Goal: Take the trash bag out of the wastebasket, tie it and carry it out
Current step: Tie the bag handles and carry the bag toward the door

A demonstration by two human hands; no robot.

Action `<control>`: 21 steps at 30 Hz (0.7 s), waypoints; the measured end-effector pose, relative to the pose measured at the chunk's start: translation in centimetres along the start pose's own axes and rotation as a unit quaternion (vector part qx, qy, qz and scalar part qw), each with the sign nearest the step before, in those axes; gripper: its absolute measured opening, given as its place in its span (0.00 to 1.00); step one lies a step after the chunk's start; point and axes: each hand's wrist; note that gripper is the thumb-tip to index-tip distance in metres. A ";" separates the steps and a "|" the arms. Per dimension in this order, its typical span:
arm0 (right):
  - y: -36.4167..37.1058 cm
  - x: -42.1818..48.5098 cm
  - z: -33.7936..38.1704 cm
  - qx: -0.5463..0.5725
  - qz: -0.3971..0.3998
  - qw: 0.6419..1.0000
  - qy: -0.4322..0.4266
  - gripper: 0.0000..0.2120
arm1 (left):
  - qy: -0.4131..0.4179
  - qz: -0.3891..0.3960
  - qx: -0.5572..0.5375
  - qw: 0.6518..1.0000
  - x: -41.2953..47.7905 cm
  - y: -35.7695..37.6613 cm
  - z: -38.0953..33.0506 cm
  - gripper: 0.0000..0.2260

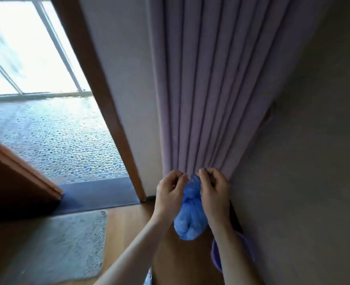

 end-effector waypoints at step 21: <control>28.0 -30.1 6.4 0.061 0.521 0.848 -0.077 0.13 | -0.059 -0.519 0.006 0.853 -13.3 -39.6 4.8 0.11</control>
Point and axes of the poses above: each hand's wrist, its own x-axis towards the middle knuckle, its own y-axis out of the palm, z = x × y, and after that the axes turned 8 degrees about -z, right-handed
